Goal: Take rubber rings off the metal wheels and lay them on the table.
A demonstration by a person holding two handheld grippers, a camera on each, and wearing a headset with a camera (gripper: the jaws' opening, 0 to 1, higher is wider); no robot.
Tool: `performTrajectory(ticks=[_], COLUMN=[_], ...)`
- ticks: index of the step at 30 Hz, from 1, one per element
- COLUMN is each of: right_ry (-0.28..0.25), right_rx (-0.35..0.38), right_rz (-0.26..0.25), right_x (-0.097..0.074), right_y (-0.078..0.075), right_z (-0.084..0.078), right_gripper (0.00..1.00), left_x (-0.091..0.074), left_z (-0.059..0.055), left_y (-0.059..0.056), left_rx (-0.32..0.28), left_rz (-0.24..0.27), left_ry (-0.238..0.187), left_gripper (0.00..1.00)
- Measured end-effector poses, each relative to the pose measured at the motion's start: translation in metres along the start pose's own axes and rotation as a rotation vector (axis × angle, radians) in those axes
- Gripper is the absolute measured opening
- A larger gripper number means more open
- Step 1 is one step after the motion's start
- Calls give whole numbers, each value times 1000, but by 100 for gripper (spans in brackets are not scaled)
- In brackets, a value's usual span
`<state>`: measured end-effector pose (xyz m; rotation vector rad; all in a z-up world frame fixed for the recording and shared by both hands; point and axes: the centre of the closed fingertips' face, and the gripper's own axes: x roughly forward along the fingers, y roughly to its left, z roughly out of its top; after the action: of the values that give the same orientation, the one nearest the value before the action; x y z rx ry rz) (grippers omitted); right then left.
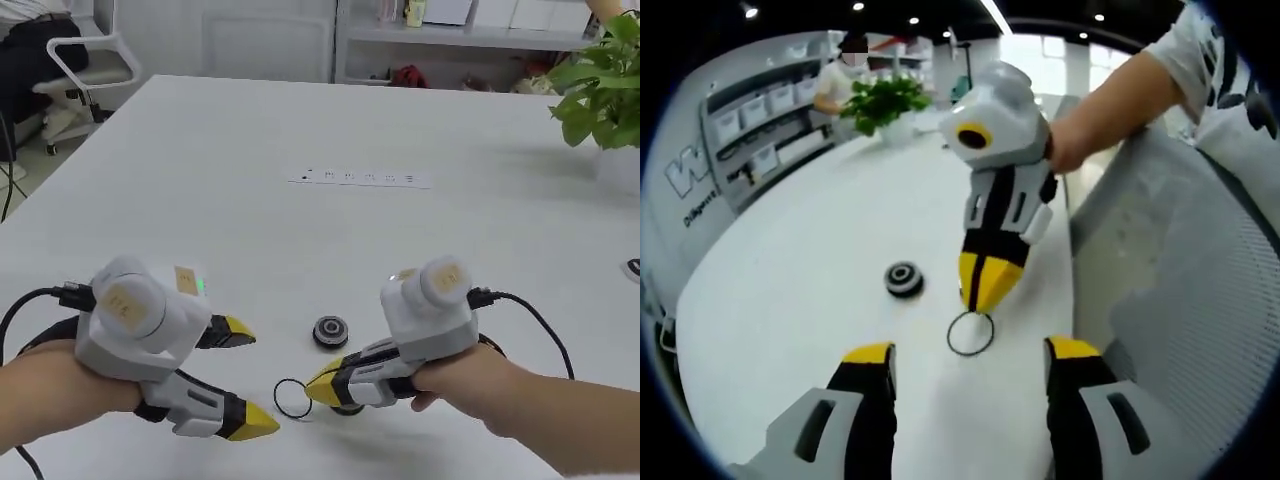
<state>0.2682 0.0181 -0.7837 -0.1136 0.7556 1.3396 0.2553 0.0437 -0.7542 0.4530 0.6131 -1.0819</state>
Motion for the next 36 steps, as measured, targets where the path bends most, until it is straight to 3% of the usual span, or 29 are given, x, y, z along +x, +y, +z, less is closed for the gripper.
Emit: performTrajectory(ticks=[15, 36], right_ry=[-16, -76], right_rx=[3, 13], right_rz=[-31, -69], right_x=[-6, -34], right_y=[-7, -22], right_z=[1, 3], right_gripper=[13, 21], left_x=[0, 8], left_z=[-1, 8], left_y=[0, 3], left_rx=[-3, 15], left_rz=[4, -8], left_ry=[6, 4], left_gripper=[60, 58])
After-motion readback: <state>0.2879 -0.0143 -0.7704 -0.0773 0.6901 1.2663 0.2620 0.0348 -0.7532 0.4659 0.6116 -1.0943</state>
